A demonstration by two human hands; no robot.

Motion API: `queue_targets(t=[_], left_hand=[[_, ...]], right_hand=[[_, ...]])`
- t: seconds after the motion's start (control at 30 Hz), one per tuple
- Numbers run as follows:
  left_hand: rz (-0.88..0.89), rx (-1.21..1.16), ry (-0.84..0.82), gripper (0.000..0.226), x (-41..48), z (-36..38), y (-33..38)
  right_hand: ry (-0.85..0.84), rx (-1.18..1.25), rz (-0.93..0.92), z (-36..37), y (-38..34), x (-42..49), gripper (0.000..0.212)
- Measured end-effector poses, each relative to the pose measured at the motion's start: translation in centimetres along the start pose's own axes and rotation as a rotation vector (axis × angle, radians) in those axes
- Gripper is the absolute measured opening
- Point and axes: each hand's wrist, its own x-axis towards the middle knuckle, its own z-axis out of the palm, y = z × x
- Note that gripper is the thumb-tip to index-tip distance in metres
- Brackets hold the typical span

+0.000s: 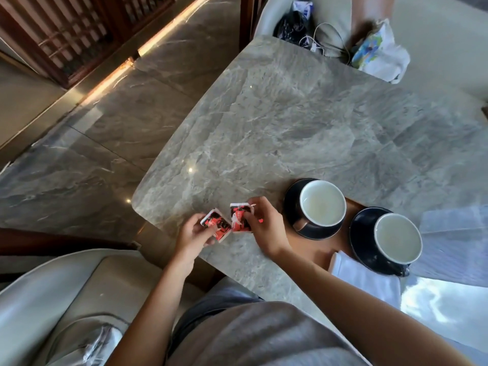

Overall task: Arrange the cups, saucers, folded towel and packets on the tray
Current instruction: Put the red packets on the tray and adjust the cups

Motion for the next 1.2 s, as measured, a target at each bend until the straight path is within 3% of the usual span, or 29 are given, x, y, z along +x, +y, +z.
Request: queue_targets(t=[0.07,0.17,0.3,0.43,0.53,0.6,0.7,0.83,1.2], left_hand=[[-0.018,-0.088,-0.085,0.019,-0.2,-0.2,0.4],[-0.071,-0.181,-0.158,0.018,-0.6,0.2,0.7],[-0.185,-0.244,-0.154,0.021,-0.8,0.9,0.5],[-0.166,-0.282,-0.26,0.02,-1.3,1.0,0.1],[-0.165,-0.337,-0.267,0.02,-1.5,0.8,0.0],[-0.2,-0.407,-0.238,0.019,-1.4,0.2,-0.2],[-0.226,-0.473,-0.206,0.022,-1.4,-0.5,-0.3],[-0.227,-0.461,-0.19,0.023,-1.4,-0.6,-0.2],[-0.243,-0.355,-0.168,0.034,-1.6,0.2,0.1]], right_hand=[[-0.144,0.083,0.035,-0.2,-0.8,0.2,0.017],[-0.247,0.007,0.06,-0.1,-1.4,0.3,0.017],[-0.221,-0.062,0.097,0.3,-1.5,0.1,0.022],[-0.282,-0.088,0.129,0.9,-1.1,0.0,0.022],[-0.314,0.02,0.151,0.9,-1.0,0.4,0.01],[-0.193,0.035,0.143,0.4,-0.9,1.0,0.001],[-0.049,-0.302,0.121,-0.3,0.2,2.0,0.025],[-0.205,-0.7,0.083,0.5,1.1,1.8,0.035],[-0.14,-0.913,-0.25,0.2,2.0,1.5,0.04]])
